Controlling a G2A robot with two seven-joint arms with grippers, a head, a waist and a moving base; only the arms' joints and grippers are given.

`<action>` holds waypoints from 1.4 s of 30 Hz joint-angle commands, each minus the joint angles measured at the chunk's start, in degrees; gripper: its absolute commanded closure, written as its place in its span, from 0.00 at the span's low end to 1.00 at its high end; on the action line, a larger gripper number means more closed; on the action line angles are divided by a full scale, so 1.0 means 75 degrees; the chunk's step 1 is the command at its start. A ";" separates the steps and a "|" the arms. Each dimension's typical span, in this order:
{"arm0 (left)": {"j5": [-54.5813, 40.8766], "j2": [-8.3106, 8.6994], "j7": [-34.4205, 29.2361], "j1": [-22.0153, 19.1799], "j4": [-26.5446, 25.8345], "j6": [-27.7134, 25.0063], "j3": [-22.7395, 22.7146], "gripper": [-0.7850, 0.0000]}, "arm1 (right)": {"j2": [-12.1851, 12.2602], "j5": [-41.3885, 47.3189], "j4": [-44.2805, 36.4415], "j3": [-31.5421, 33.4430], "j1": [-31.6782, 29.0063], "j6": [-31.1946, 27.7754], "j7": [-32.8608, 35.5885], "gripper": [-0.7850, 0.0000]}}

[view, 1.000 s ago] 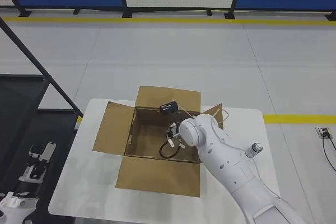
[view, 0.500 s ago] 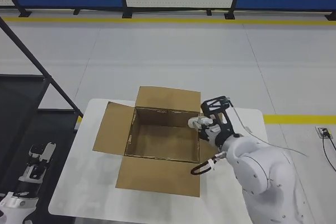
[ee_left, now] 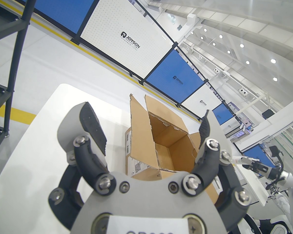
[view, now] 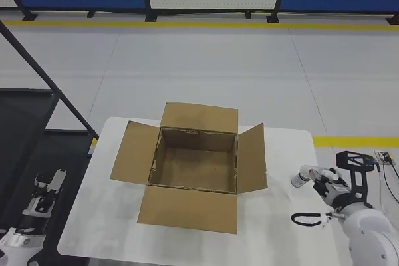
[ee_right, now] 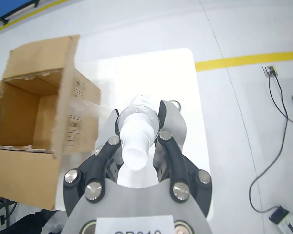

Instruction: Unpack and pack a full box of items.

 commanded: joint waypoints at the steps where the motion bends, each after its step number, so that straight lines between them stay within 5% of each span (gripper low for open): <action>1: 0.0000 0.0000 0.0000 0.0000 0.0000 0.0000 0.0000 0.00 | 0.0020 -0.0006 0.0246 0.0210 -0.0308 -0.0047 -0.0058 1.00; 7: 0.0000 0.0000 0.0000 0.0000 0.0000 0.0000 0.0000 0.00 | 0.0061 -0.0079 0.1374 0.0188 -0.0410 0.0001 -0.0099 1.00; 21: 0.0000 0.0000 0.0000 0.0000 0.0000 0.0000 0.0000 0.00 | 0.0180 -0.0494 0.3468 -0.0242 0.0775 0.0117 0.0274 1.00; 22: 0.0000 0.0000 0.0000 0.0000 0.0000 0.0000 0.0000 0.00 | 0.0188 -0.0443 0.3503 -0.0238 0.0803 0.0097 0.0300 0.92; 23: 0.0000 0.0000 0.0000 0.0000 0.0000 0.0000 0.0000 0.00 | 0.0196 -0.0417 0.3536 -0.0228 0.0822 0.0092 0.0309 0.68; 31: 0.0000 0.0000 0.0000 0.0000 0.0000 0.0000 0.0000 0.00 | 0.0255 -0.0426 0.3664 -0.0263 0.0876 0.0113 0.0382 0.47; 34: 0.0000 0.0000 0.0000 0.0000 0.0000 0.0000 0.0000 0.00 | 0.0275 -0.0379 0.3570 -0.0242 0.0828 0.0130 0.0387 0.18; 37: 0.0000 0.0000 0.0000 0.0000 0.0000 0.0000 0.0000 0.00 | 0.0293 -0.0343 0.3323 -0.0178 0.0760 0.0222 0.0268 0.00; 42: 0.0000 0.0000 0.0000 0.0000 0.0000 0.0000 0.0000 0.00 | 0.0315 -0.0105 0.2525 -0.0170 0.0396 0.0079 0.0148 0.00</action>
